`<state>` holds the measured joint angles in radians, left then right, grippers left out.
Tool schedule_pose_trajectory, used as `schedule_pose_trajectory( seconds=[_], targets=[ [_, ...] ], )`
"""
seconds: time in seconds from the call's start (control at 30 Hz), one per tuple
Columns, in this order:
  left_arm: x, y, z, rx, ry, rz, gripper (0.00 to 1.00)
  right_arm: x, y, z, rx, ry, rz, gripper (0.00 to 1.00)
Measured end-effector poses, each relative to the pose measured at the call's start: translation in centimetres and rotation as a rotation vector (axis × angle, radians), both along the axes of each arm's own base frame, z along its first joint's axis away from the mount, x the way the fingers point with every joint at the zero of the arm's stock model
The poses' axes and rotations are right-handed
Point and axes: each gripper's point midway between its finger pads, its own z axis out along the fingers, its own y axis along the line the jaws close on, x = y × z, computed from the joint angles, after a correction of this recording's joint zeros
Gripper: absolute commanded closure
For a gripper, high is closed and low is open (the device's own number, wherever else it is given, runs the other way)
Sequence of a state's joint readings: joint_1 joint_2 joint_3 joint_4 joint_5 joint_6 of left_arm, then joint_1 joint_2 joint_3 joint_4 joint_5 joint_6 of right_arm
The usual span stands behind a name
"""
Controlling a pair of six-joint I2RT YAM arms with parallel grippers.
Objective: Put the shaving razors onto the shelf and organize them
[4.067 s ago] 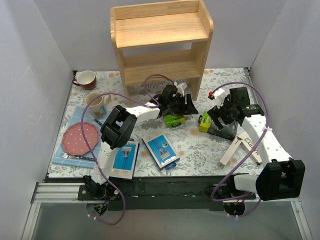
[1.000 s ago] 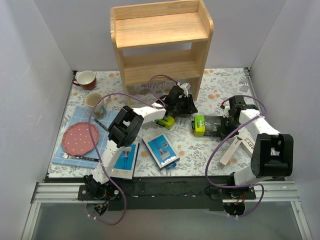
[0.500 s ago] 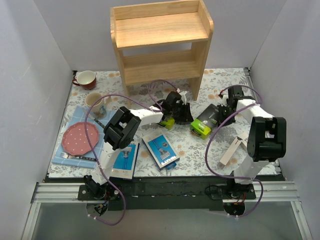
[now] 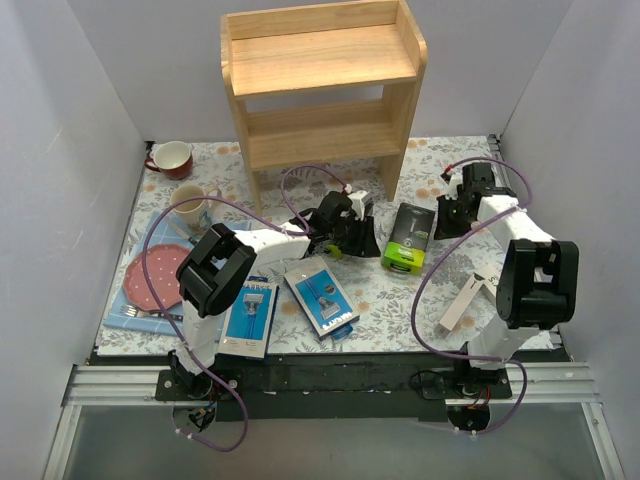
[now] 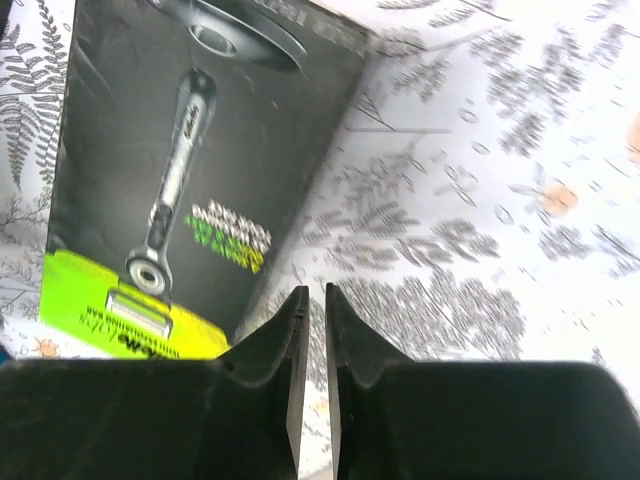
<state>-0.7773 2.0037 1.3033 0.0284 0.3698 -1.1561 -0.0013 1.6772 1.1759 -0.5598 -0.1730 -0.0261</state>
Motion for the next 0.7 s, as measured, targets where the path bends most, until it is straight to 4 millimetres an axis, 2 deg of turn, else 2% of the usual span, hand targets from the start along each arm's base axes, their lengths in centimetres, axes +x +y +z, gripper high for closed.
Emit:
schedule_pose_trajectory(
  seconds=[0.03, 0.1, 0.17, 0.2, 0.23, 0.27, 0.3, 0.37, 0.4, 0.43, 0.47, 0.53, 0.6, 0.7],
  targets=[
    [0.3, 0.1, 0.1, 0.007, -0.011, 0.015, 0.98, -0.3, -0.3, 0.4, -0.001, -0.006, -0.007, 0.83],
    [0.8, 0.3, 0.0, 0.024, -0.031, 0.039, 1.00, -0.6, -0.9, 1.6, 0.000, -0.031, -0.029, 0.80],
    [1.2, 0.4, 0.0, 0.042, -0.037, 0.053, 1.00, -0.7, -1.1, 2.9, 0.024, -0.061, -0.044, 0.66],
    [1.6, 0.3, 0.2, 0.043, -0.043, 0.058, 0.91, -0.8, -0.9, 3.5, 0.047, -0.069, -0.046, 0.63],
    [2.0, 0.0, 0.6, 0.042, -0.052, 0.066, 0.74, -1.2, -0.2, 4.1, 0.097, -0.078, -0.035, 0.60],
    [2.5, -0.3, 1.1, 0.035, -0.065, 0.071, 0.62, -1.7, 0.7, 4.5, 0.147, -0.077, -0.024, 0.55],
    [2.9, -0.6, 1.5, 0.030, -0.080, 0.070, 0.56, -2.3, 1.6, 4.8, 0.202, -0.073, -0.013, 0.53],
    [3.7, -1.3, 2.1, 0.011, -0.093, 0.078, 0.59, -4.5, 3.9, 4.6, 0.334, -0.027, 0.003, 0.52],
    [3.9, -1.6, 2.3, 0.003, -0.095, 0.078, 0.68, -5.9, 5.0, 4.0, 0.396, 0.014, 0.007, 0.52],
    [4.1, -1.9, 2.2, -0.001, -0.093, 0.076, 0.73, -7.4, 5.8, 3.3, 0.448, 0.065, 0.004, 0.55],
    [4.3, -2.2, 1.9, -0.002, -0.091, 0.076, 0.76, -8.6, 6.3, 2.5, 0.481, 0.114, -0.006, 0.56],
    [4.5, -2.4, 0.8, 0.007, -0.077, 0.079, 0.74, -10.8, 6.8, 1.1, 0.524, 0.216, -0.039, 0.57],
    [4.2, -2.4, -0.8, 0.031, -0.053, 0.075, 0.71, -11.6, 6.7, 0.7, 0.537, 0.263, -0.070, 0.56],
    [3.1, -2.7, -2.2, 0.042, -0.024, 0.044, 0.68, -10.9, 6.0, 1.0, 0.531, 0.240, -0.083, 0.55]
  ],
)
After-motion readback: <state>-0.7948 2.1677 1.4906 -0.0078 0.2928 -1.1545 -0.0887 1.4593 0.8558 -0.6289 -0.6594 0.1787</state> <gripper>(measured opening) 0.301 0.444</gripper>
